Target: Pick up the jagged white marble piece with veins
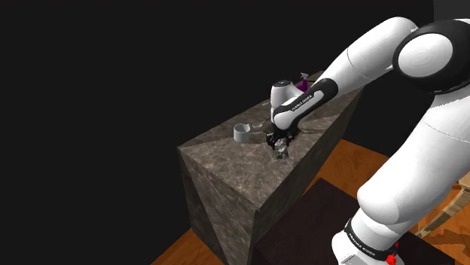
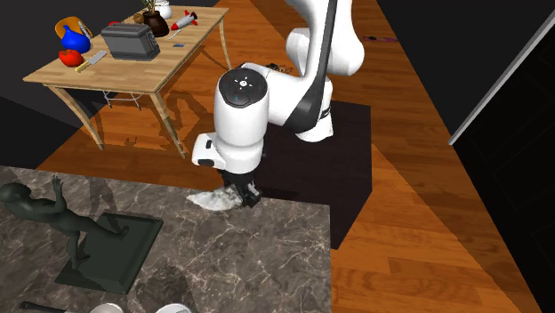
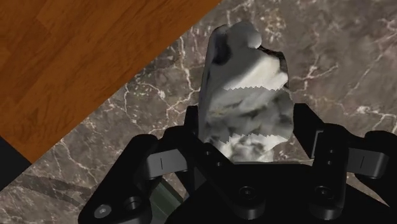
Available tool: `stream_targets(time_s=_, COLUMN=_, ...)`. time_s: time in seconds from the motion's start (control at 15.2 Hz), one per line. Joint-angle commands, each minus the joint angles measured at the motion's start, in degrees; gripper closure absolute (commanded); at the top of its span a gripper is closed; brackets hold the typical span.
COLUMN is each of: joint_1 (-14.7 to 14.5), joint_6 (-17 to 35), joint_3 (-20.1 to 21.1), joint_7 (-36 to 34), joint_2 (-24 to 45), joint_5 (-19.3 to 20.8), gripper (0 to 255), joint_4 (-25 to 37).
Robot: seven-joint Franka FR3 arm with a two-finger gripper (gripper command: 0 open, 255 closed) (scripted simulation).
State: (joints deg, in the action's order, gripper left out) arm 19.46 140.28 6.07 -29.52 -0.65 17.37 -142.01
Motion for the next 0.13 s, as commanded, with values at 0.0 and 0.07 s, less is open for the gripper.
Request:
stream_targets(time_s=0.0, joint_1=-0.1, joint_6=-1.0, joint_3=0.1, joint_7=0.4, joint_2=-0.7, joint_5=-0.5, gripper=255, joint_4=0.3)
stream_targets(time_s=0.07, joint_1=-0.1, joint_6=-1.0, joint_3=0.1, joint_7=0.4, joint_2=-0.7, joint_5=-0.5, gripper=255, joint_4=0.3)
